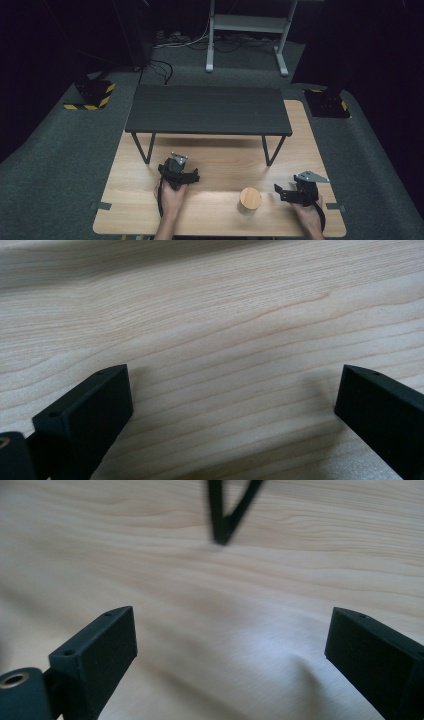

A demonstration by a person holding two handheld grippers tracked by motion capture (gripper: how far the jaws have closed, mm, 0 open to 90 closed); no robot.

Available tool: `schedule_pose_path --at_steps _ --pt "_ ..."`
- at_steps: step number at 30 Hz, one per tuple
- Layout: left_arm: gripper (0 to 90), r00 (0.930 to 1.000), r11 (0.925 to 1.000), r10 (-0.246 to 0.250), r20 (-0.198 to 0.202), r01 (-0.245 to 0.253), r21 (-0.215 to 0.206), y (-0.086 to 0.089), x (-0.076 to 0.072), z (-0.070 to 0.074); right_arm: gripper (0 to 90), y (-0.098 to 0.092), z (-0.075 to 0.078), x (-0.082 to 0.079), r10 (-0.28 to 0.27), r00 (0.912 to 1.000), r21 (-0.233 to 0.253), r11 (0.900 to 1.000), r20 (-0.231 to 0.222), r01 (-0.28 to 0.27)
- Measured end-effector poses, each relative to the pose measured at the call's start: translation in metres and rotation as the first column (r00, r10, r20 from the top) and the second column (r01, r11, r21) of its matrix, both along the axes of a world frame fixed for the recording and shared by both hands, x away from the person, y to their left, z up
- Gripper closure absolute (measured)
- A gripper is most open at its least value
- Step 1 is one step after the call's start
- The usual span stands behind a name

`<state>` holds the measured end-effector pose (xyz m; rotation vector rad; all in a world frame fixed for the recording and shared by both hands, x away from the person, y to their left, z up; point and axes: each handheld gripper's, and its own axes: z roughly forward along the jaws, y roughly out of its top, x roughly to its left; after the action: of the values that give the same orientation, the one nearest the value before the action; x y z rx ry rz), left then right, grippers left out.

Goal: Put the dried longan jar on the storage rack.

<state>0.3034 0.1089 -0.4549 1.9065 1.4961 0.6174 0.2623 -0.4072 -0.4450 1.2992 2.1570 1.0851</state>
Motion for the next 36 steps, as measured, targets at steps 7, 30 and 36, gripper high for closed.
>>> schedule_pose_path --at_steps 7,30,36 --pt "2.0 1.0000 1.0000 0.000 0.000 0.000 0.000 0.000 0.000 0.000 5.8 0.002 0.003 -0.026 0.128 0.9917 0.011 0.992 0.011 -0.128" --pt "2.0 1.0000 1.0000 0.000 0.000 0.000 0.000 0.000 0.000 0.000 6.3 0.043 0.010 -0.053 0.402 0.9131 -0.028 0.916 0.068 -0.401" --pt "2.0 1.0000 1.0000 0.001 0.000 -0.001 0.000 0.000 0.000 0.000 6.6 0.057 0.005 -0.047 0.408 0.9088 -0.046 0.913 0.086 -0.406"
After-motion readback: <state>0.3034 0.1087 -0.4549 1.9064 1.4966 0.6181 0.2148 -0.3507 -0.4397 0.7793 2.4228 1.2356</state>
